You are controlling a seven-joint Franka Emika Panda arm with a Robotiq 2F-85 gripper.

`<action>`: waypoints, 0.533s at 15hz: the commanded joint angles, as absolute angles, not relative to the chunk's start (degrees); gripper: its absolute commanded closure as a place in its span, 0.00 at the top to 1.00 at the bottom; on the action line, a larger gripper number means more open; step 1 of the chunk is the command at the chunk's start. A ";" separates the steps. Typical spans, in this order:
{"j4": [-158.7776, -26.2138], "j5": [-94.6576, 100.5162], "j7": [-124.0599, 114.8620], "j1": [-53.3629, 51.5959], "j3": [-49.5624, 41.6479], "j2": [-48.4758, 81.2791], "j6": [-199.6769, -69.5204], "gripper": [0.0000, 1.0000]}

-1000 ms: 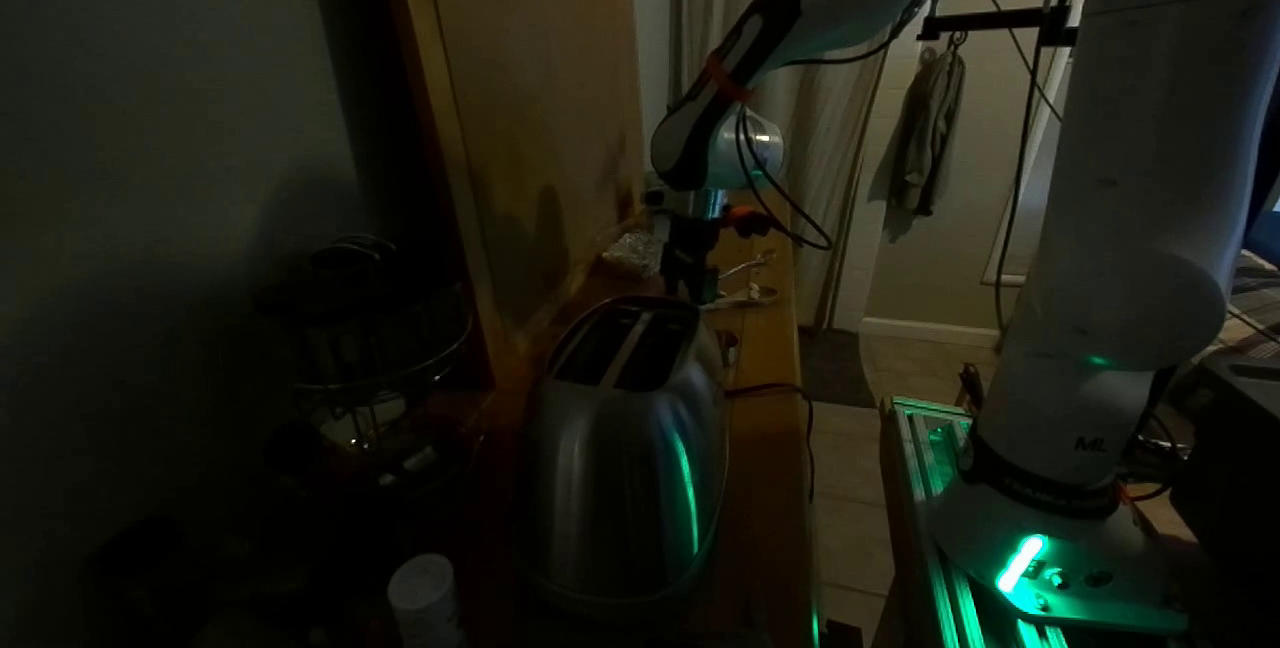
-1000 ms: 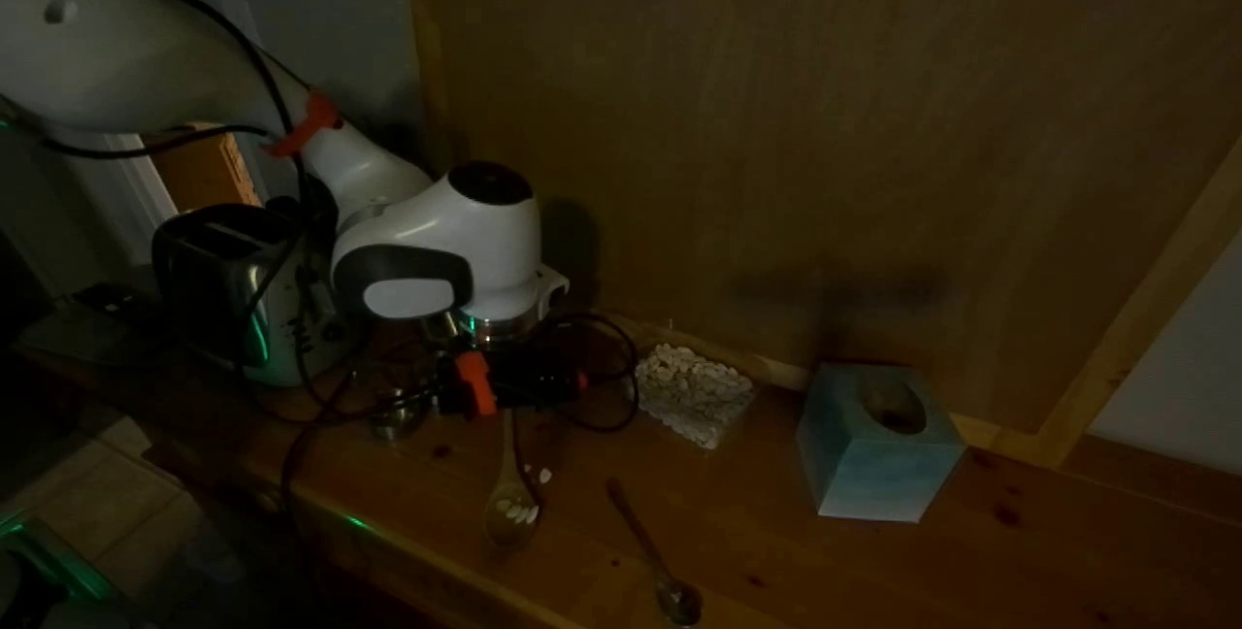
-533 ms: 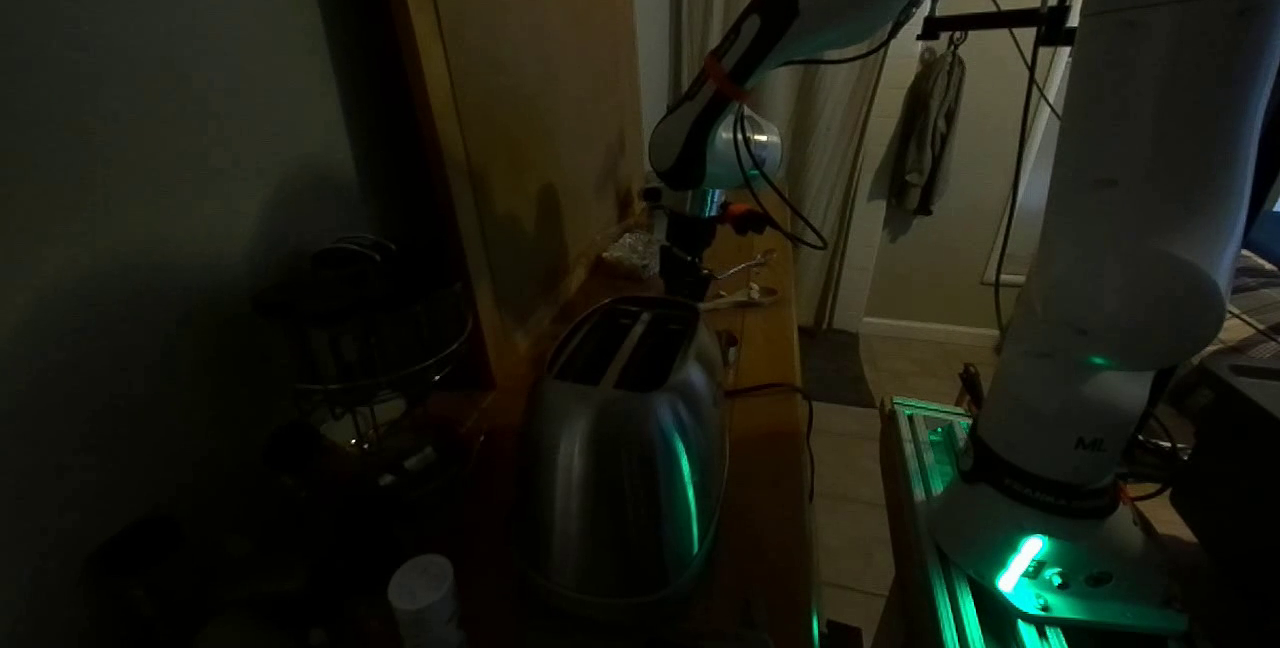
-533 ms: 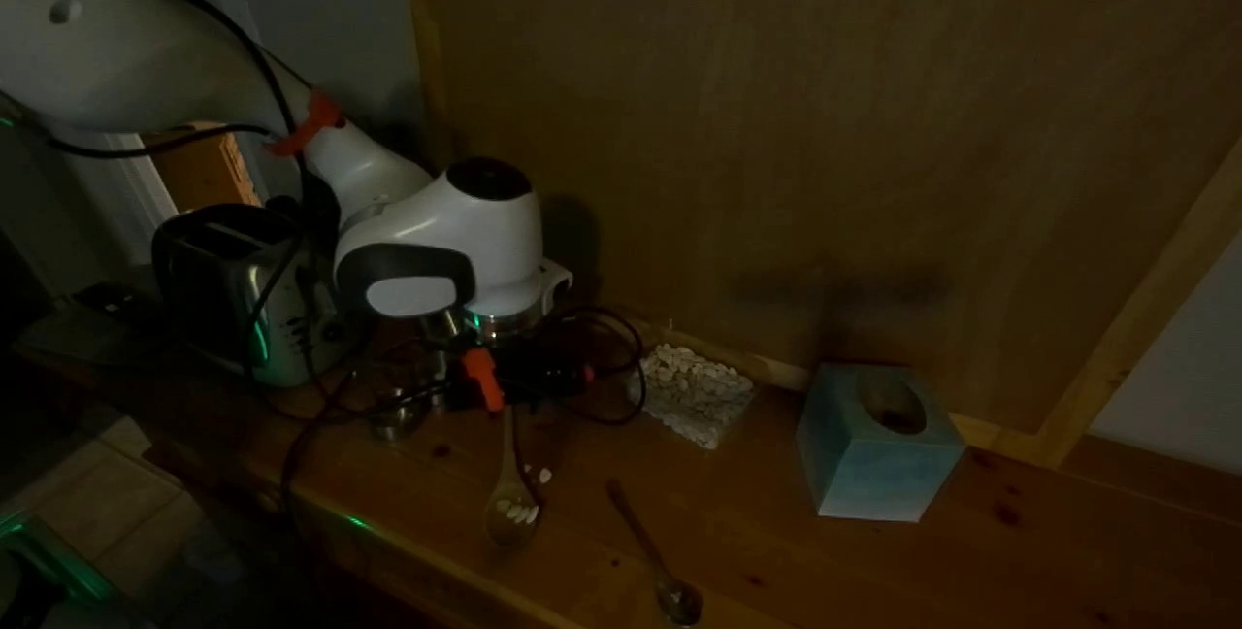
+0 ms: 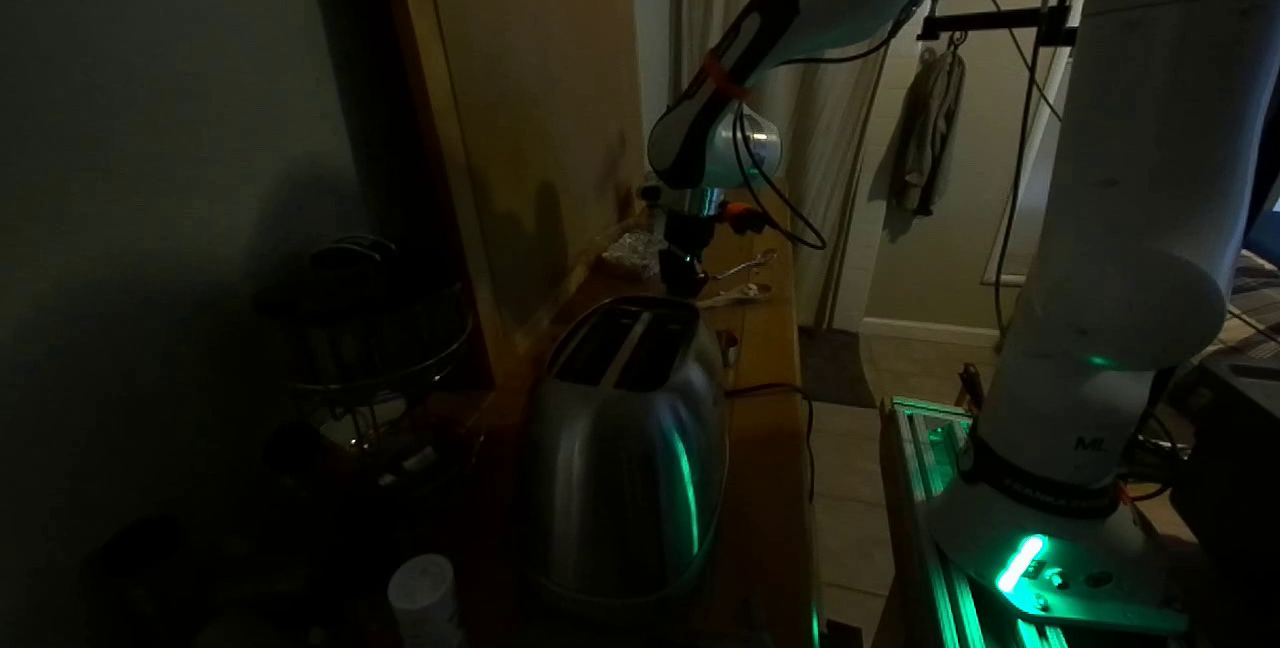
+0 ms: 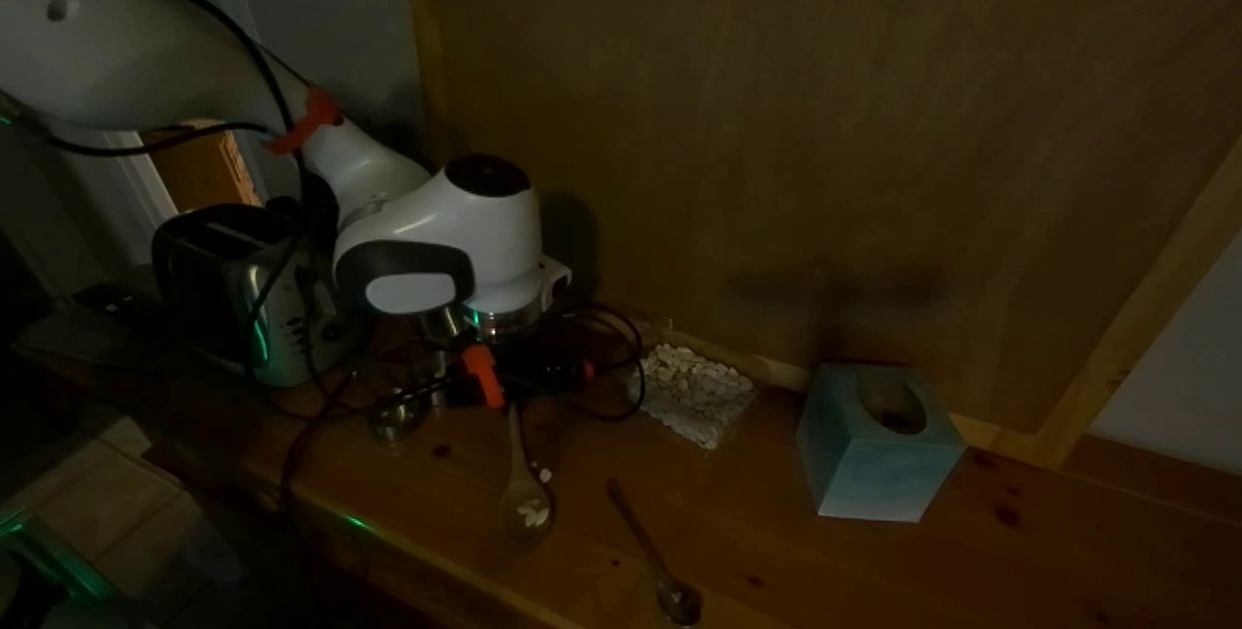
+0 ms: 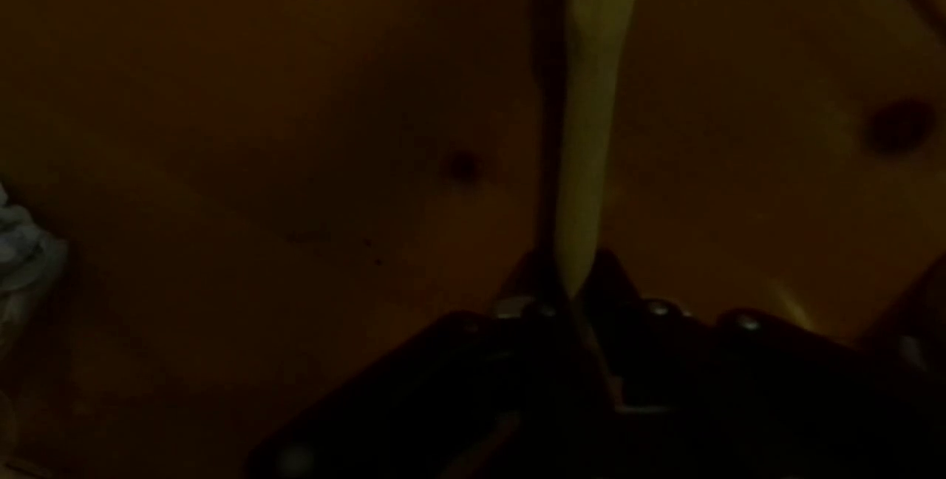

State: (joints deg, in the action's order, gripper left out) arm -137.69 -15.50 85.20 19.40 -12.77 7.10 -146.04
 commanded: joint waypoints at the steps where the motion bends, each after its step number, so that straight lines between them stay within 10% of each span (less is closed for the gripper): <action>1: -137.45 -16.60 86.40 19.44 -12.34 7.85 -147.27 0.04; 8: -139.97 -12.71 83.28 17.49 -12.22 1.94 -145.05 0.04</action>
State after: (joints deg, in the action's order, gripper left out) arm -137.87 -14.88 84.95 18.56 -12.42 6.01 -145.92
